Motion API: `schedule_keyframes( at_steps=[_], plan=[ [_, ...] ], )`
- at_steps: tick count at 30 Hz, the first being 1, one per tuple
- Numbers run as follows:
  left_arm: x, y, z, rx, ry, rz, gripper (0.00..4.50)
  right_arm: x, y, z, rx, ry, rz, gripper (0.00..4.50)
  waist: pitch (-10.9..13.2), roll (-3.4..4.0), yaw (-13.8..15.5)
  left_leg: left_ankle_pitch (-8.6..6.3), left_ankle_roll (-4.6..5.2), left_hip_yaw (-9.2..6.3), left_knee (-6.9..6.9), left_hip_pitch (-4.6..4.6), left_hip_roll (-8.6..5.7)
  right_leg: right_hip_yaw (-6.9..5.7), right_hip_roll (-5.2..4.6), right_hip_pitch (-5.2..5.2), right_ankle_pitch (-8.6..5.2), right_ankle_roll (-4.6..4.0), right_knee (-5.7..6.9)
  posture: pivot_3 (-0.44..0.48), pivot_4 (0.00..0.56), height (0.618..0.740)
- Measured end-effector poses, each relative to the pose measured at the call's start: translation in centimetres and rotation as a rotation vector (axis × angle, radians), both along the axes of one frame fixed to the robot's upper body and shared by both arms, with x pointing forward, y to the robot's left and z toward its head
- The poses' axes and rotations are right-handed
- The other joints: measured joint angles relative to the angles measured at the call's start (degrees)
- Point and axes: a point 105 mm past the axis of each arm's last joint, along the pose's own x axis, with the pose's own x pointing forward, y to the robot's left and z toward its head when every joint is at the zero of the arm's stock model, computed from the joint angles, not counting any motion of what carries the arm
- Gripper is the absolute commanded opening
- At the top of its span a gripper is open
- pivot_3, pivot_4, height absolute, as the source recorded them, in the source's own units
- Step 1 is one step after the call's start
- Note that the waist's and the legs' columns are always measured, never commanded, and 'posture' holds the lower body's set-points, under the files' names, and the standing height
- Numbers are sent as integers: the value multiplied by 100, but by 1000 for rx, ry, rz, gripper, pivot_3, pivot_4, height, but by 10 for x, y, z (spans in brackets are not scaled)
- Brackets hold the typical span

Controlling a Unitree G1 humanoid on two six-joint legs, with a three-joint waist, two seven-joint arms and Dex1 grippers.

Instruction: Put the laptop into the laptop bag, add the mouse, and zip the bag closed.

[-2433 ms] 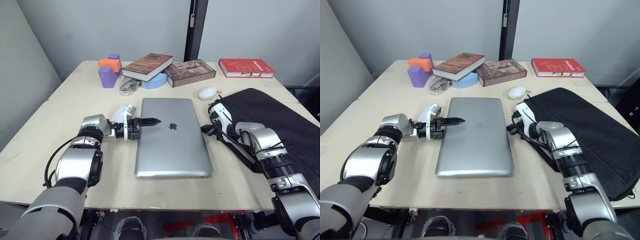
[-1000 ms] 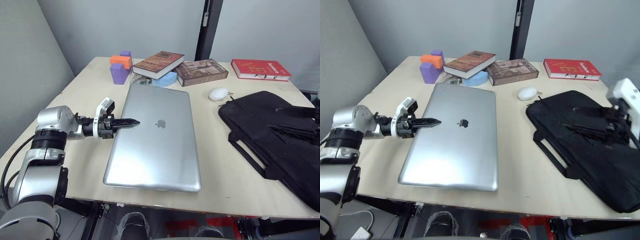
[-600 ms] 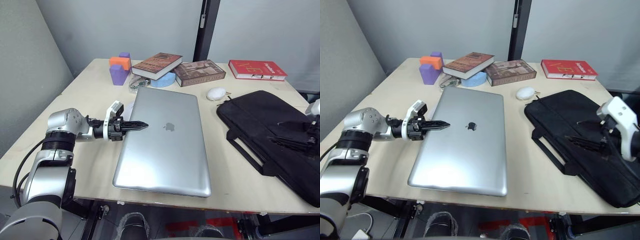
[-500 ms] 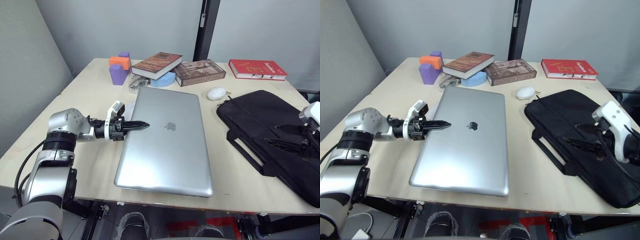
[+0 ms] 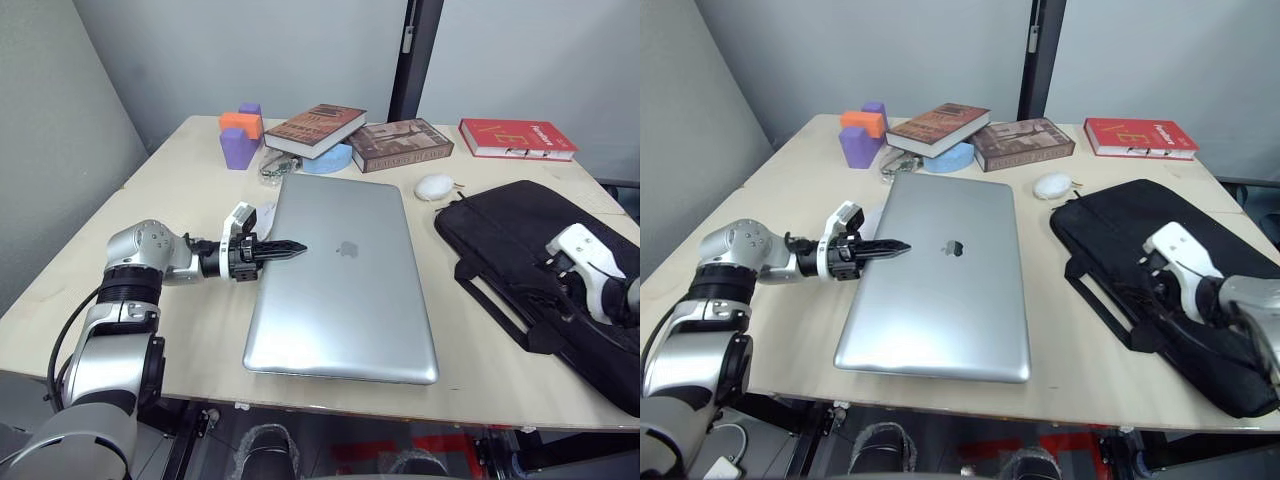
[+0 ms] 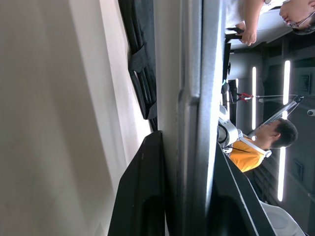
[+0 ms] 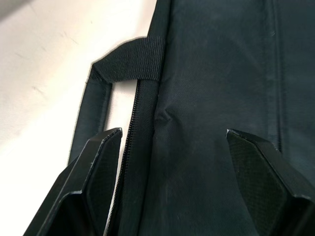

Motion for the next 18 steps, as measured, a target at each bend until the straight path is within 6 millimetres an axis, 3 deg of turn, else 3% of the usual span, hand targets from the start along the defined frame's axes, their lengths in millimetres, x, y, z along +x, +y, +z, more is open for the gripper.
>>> schedule_keyframes(
  at_steps=[5,12,17,18],
  plan=[
    [3,1,2,-25,-10,27,293,4,-6,-16,7,18,-26,3523,0,0,-1,6,9,0,1,-1,-1,0,-1,0,0,0,0,0,150,730],
    [-1,1,-10,-24,29,39,293,6,-12,-20,-9,8,-34,3523,0,0,-2,5,11,-2,9,-1,-2,-1,-2,2,0,1,7,0,150,730],
    [1,3,-8,-29,22,54,293,8,-14,-22,-26,-2,-45,2161,0,0,-9,2,9,-3,22,2,-3,0,-5,10,1,0,12,0,150,730],
    [1,3,-8,-30,22,55,293,8,-14,-22,-25,-2,-45,1722,0,-1,-9,2,10,-4,23,3,-4,1,-6,12,1,0,12,0,150,730]
  ],
)
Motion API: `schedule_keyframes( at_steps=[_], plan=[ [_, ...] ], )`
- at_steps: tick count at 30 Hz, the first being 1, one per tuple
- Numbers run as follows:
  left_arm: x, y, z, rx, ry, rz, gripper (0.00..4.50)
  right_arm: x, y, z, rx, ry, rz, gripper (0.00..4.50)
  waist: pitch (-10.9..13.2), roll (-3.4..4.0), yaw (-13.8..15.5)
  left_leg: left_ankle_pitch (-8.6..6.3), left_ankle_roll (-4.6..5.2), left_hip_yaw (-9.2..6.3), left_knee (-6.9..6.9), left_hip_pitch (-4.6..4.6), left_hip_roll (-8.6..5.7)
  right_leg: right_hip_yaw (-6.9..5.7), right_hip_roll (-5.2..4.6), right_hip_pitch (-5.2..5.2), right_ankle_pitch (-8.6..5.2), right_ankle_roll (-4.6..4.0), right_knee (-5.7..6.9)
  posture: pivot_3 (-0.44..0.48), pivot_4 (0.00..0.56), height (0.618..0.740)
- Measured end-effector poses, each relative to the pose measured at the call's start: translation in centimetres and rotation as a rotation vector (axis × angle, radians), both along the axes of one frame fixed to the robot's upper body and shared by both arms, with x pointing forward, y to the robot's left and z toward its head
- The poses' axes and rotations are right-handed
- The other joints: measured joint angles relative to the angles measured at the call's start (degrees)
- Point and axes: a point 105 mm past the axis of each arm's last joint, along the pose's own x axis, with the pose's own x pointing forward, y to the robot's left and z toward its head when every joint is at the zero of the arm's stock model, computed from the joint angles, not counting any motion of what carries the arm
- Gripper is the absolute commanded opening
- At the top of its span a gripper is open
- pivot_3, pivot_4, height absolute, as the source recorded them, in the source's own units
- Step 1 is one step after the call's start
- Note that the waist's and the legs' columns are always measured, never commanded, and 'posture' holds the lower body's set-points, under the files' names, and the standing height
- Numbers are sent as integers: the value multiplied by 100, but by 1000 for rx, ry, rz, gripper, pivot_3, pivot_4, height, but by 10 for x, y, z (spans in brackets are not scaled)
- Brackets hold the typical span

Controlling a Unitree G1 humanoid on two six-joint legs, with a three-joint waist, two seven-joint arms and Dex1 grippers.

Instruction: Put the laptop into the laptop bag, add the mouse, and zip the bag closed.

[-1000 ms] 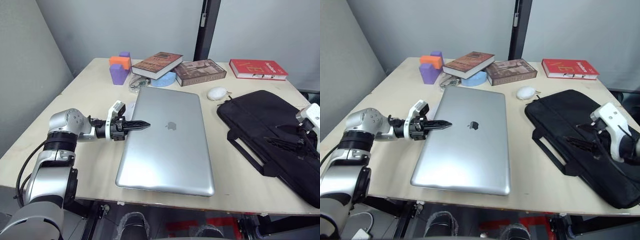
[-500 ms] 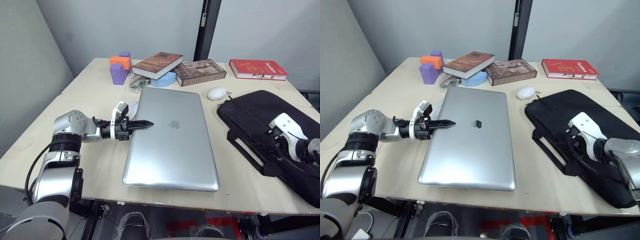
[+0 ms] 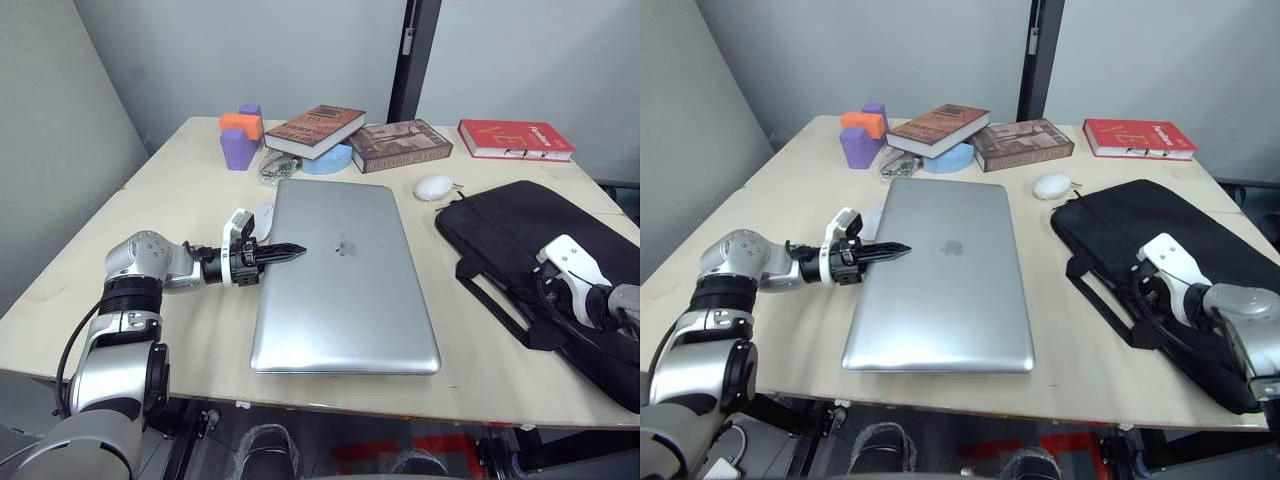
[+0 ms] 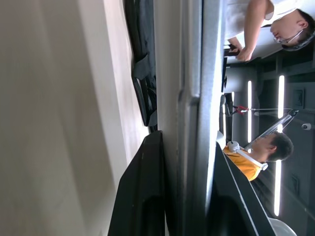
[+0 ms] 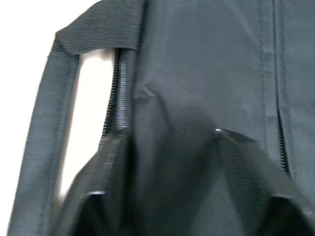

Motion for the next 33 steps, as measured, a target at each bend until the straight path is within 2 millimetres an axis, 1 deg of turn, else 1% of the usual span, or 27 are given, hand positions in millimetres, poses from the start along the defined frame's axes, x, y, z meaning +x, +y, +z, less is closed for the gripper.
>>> schedule_keyframes(
  at_steps=[5,6,11,13,16,20,24,27,29,33],
  plan=[
    [0,-1,-1,7,3,1,293,-2,10,0,25,-10,5,83,-1,-1,-27,0,0,-2,3,6,0,0,0,7,0,0,1,0,150,730],
    [0,-2,-2,6,5,-1,293,-2,10,1,28,-13,0,31,-1,-1,-34,0,0,-2,3,6,0,0,0,7,0,0,1,0,150,730],
    [0,-6,-3,-2,8,-10,293,-2,14,2,66,-2,-21,31,-1,-1,-55,0,0,-2,-2,5,0,-2,0,7,1,0,-1,0,150,730],
    [0,-6,-3,-4,7,-9,293,0,19,9,128,14,-39,31,0,0,-87,1,0,-1,-2,3,-1,0,0,3,1,2,0,0,150,730],
    [-1,-11,-4,-17,12,-20,293,9,27,36,246,24,-55,31,3,5,-128,1,0,-1,-1,4,-2,2,0,3,2,3,4,0,150,730],
    [-2,-16,-5,-37,15,-31,293,11,33,73,333,59,-65,31,4,8,-113,17,-21,-2,-8,4,-2,-1,1,2,2,3,-1,0,150,730],
    [-2,-19,-6,-43,14,-33,293,11,41,96,459,103,-66,31,5,8,-97,33,-2,-2,-11,0,-3,-2,1,0,3,4,-4,0,150,730],
    [-3,-23,-9,-52,22,-35,293,9,43,115,563,122,-77,31,5,8,-74,41,8,-2,-14,-2,-3,-3,0,-3,3,4,-3,0,150,730],
    [-3,-26,-10,-54,26,-35,293,8,42,123,619,126,-87,31,5,8,-40,41,8,-2,-12,-2,-3,-2,0,-2,3,4,-2,0,150,730],
    [-1,-35,-11,-83,32,-29,293,13,42,121,709,146,-110,31,5,8,25,40,7,-2,-7,-2,-4,-1,-1,-2,3,4,1,0,150,730]
  ],
)
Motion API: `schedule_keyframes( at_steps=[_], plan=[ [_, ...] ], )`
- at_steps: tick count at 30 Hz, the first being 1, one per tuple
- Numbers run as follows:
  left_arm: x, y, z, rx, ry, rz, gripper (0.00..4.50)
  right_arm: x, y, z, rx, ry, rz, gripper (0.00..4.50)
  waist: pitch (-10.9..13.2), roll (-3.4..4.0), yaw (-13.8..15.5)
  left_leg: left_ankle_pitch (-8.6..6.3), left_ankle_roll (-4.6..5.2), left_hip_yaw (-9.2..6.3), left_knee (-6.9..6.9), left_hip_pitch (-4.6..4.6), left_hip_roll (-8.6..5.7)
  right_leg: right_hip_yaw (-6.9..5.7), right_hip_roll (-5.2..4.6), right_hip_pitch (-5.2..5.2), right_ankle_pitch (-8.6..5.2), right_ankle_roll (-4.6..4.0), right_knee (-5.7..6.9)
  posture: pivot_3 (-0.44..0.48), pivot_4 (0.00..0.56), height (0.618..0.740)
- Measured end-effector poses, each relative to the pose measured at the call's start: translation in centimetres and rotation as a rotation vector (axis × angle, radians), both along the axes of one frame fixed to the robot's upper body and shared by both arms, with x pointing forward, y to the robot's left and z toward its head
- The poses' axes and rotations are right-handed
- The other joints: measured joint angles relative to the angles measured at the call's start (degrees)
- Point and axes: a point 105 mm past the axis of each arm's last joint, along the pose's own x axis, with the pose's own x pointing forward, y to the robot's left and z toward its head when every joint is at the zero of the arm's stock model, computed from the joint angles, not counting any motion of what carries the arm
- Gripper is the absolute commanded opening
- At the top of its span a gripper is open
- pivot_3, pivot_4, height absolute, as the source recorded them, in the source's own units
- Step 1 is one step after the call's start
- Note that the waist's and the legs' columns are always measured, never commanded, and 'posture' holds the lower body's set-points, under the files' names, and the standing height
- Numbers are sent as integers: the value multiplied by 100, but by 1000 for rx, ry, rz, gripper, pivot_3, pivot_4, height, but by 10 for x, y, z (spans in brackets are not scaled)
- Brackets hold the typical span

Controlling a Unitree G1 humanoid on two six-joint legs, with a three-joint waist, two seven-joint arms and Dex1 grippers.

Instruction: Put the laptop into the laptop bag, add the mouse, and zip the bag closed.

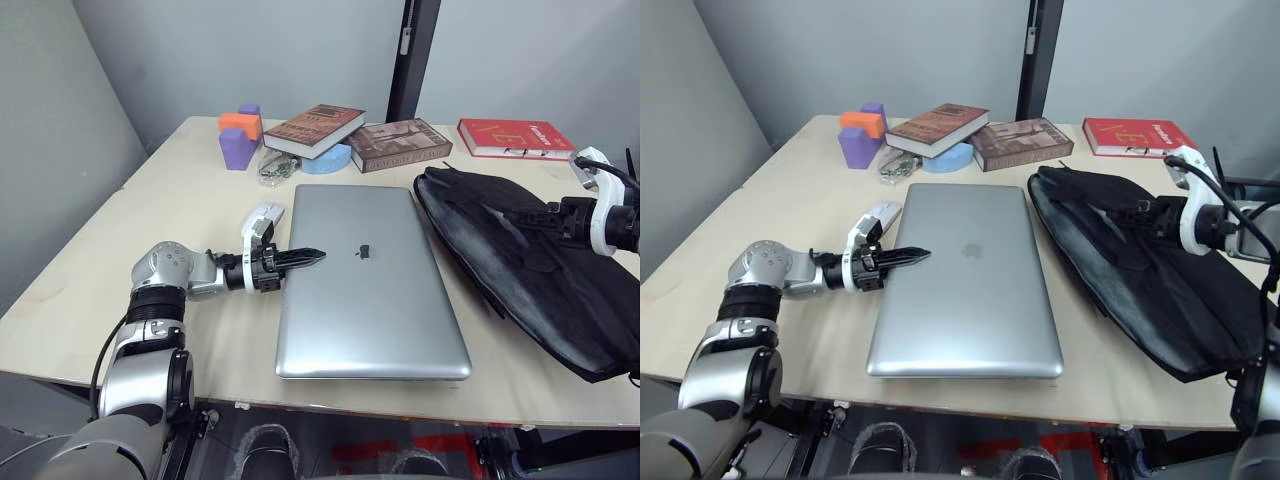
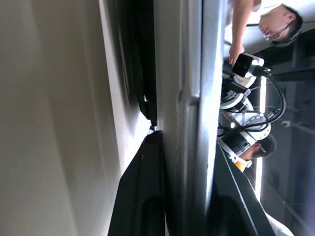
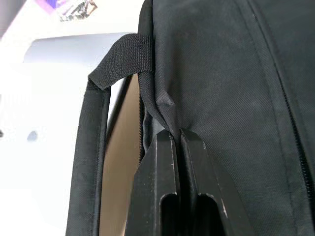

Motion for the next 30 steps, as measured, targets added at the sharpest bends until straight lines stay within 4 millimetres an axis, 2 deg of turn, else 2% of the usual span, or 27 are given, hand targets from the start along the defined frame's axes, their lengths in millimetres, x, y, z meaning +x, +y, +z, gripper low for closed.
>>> schedule_keyframes(
  at_steps=[6,11,13,18,30],
  plan=[
    [0,-13,3,-47,9,-14,293,2,8,-4,23,4,9,31,0,0,33,0,-1,0,-1,-2,-1,-1,0,-1,1,2,-2,0,150,730],
    [2,-17,10,-63,9,-19,293,2,12,-9,32,13,2,31,0,1,40,-4,-9,0,-1,-2,-2,1,-1,-1,3,5,-2,0,150,730],
    [3,-17,9,-55,13,-13,293,2,12,-8,38,8,-1,31,0,1,38,-4,-9,0,-1,-2,-2,0,-1,0,3,6,-2,0,150,730],
    [12,-42,-10,-25,63,37,293,1,25,-3,86,-37,28,31,-1,1,44,-3,-8,0,3,-6,-5,1,-4,1,16,29,-12,0,150,730],
    [18,-79,-18,-14,76,57,293,1,55,-13,240,-50,7,31,-3,5,42,-3,-8,1,2,-5,-10,3,-10,2,26,46,-17,0,150,730]
  ],
)
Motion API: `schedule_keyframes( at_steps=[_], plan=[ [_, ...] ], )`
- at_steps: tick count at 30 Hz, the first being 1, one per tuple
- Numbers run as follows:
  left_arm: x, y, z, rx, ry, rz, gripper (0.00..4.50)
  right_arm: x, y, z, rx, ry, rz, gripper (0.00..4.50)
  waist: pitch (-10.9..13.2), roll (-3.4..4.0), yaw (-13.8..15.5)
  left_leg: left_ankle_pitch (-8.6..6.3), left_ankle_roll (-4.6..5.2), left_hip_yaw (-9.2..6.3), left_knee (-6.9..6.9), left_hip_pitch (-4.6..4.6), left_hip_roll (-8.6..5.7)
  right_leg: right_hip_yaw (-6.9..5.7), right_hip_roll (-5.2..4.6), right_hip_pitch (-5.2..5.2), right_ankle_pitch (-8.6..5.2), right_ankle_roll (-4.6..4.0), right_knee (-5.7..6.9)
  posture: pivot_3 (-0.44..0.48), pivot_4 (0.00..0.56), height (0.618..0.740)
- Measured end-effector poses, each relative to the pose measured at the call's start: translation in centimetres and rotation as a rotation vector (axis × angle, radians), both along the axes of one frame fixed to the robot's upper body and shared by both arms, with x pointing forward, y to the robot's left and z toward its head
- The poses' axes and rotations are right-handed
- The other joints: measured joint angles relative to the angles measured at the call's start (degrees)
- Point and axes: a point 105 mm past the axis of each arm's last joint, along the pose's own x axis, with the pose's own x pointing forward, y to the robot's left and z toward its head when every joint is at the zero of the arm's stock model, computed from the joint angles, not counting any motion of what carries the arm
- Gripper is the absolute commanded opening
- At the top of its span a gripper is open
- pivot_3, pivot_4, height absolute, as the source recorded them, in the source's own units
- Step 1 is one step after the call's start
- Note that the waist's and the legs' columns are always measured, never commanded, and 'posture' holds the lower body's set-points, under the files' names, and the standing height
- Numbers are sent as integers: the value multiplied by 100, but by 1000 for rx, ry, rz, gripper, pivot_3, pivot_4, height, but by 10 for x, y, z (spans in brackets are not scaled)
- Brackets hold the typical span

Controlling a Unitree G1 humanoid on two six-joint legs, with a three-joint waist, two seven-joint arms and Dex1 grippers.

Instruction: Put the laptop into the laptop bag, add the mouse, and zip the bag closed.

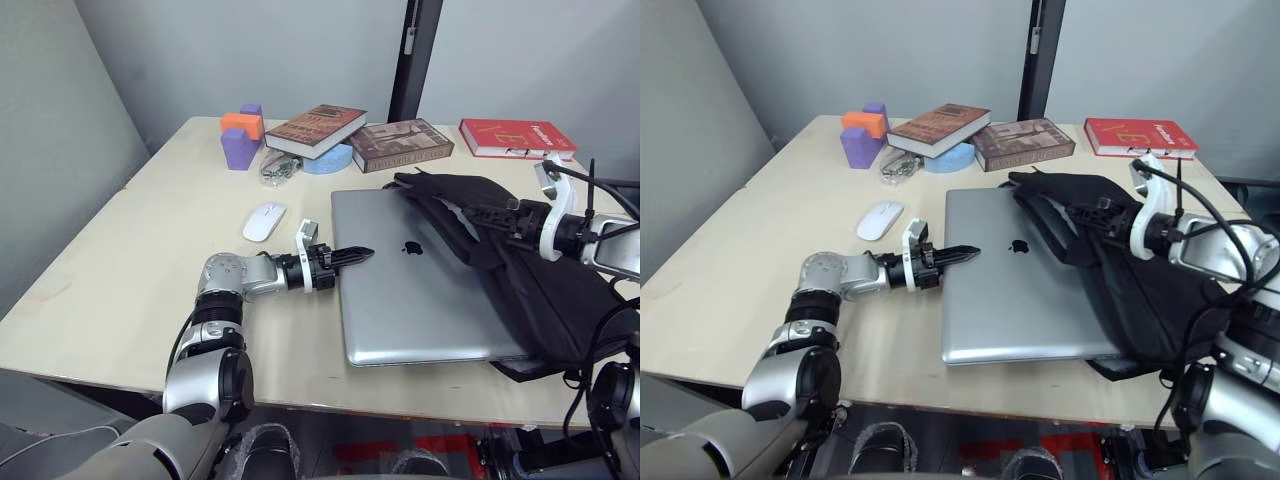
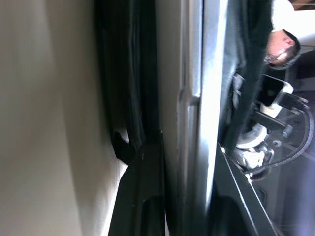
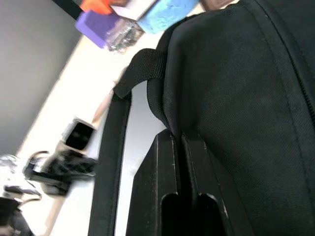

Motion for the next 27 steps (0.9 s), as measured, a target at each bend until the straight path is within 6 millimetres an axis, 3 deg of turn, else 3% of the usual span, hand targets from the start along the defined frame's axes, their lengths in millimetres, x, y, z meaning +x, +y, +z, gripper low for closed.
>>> schedule_keyframes(
  at_steps=[13,27],
  plan=[
    [14,-26,0,69,-70,51,293,0,41,-2,255,18,-116,31,2,3,-47,-16,-27,1,-2,-11,-6,1,-6,-7,28,57,-12,0,150,730],
    [18,-67,5,121,-97,35,293,3,47,-2,292,35,-147,31,1,5,-54,6,9,-3,5,-92,-11,0,-10,-71,62,118,-21,0,150,730]
  ],
)
